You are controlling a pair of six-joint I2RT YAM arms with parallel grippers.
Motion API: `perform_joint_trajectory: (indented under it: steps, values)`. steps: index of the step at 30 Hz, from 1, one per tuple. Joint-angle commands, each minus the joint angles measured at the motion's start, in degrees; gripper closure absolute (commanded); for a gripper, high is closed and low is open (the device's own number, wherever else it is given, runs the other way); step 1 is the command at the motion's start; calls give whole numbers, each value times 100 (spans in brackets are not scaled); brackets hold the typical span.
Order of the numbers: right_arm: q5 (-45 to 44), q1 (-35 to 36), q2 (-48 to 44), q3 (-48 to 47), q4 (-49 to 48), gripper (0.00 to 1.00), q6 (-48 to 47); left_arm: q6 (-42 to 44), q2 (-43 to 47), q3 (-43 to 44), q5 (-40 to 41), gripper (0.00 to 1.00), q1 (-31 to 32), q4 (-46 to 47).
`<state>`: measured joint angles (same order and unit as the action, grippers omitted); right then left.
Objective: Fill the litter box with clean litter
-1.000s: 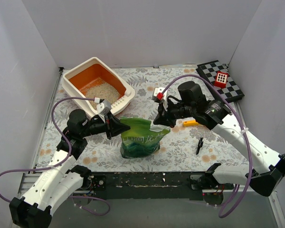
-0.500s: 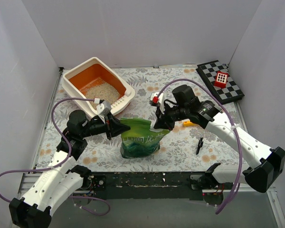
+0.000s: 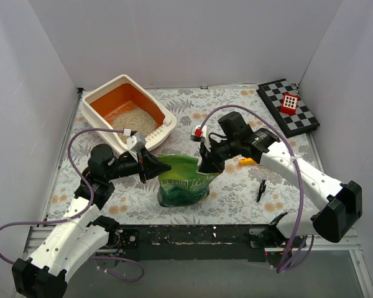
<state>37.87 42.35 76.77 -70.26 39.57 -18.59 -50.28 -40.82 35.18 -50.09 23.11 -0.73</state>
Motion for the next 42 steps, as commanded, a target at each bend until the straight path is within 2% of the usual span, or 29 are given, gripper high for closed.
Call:
perform_joint_trajectory:
  steps: [1,7,13,19,20,21,23,25,30,35,42]
  values:
    - [353,10,-206,-67,217,99,-206,89,12,33,52,100,18,179]
    - [827,177,-409,30,569,99,-338,89,39,-2,43,100,18,170]
    - [907,405,249,57,481,99,-215,62,-23,50,60,100,18,249]
    - [854,538,681,152,-273,98,267,132,-154,130,130,100,18,310]
    - [793,538,664,266,-518,90,416,150,-181,130,174,100,18,328]
    - [705,538,629,380,-851,77,618,185,-198,121,209,100,18,363]
    - [407,538,506,670,-1449,58,987,212,-216,103,271,100,18,494]
    - [-180,546,331,969,-1942,51,1348,238,-216,77,359,100,18,661]
    - [-1709,599,-232,1523,-2813,48,2156,545,-374,296,499,100,18,829]
    - [-3309,1222,-637,2165,-3623,44,2851,1361,-795,1007,552,100,18,-74]
    - [-4225,2039,-357,2359,-4546,45,3353,1890,-761,1378,693,100,18,-805]
